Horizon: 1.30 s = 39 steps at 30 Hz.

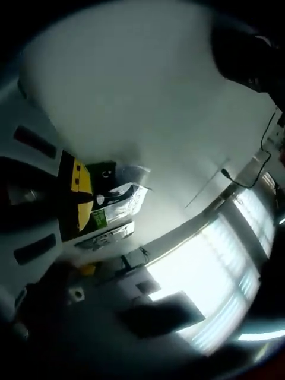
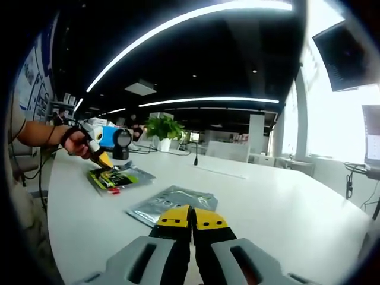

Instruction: Clip sheet goods on table flip sheet goods clip sheet goods scan sheet goods put sheet goods back to table

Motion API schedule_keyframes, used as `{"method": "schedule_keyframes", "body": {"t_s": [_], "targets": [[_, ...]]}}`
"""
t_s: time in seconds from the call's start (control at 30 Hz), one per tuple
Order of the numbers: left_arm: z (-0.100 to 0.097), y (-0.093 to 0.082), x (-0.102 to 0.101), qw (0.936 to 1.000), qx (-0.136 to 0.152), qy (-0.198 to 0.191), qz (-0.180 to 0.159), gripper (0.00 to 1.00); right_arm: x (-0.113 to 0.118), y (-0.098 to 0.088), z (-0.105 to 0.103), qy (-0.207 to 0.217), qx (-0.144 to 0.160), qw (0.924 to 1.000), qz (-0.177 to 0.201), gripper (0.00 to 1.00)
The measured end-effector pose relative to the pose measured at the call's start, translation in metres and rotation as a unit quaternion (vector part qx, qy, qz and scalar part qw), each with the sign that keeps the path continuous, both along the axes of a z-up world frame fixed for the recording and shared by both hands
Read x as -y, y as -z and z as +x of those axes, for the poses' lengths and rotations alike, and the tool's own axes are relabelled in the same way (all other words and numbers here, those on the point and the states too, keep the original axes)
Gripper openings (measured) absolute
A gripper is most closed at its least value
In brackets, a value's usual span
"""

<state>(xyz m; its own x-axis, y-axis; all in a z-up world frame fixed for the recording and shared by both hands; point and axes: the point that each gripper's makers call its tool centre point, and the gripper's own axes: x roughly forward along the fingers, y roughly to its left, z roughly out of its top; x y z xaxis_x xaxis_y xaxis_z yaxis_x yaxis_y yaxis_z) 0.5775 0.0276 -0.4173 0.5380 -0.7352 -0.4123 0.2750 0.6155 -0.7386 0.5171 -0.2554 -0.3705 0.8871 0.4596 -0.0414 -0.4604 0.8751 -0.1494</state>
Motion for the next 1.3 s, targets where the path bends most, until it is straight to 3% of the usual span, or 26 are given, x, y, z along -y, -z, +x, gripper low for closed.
{"method": "schedule_keyframes", "body": {"t_s": [0.33,0.67,1.1,1.23,1.3], "targets": [[-0.002,-0.019,0.002,0.9997,0.010,-0.014,-0.019,0.00,0.000,0.000,0.000,0.000,0.001,1.0000,0.001,0.00],[0.003,-0.024,0.001,0.9995,0.006,-0.019,-0.026,0.00,-0.005,0.001,-0.001,-0.006,0.005,0.9998,-0.019,0.00],[0.002,-0.029,-0.002,0.9982,-0.015,-0.045,-0.037,0.00,-0.015,0.005,0.001,-0.007,0.022,0.9961,-0.085,0.00],[0.002,-0.034,-0.002,0.9979,-0.017,-0.054,-0.033,0.00,-0.024,-0.001,-0.001,-0.007,0.047,0.9913,-0.123,0.00],[0.002,-0.037,-0.003,0.9976,-0.018,-0.058,-0.032,0.00,-0.030,-0.003,-0.002,-0.013,0.048,0.9923,-0.113,0.00]]}}
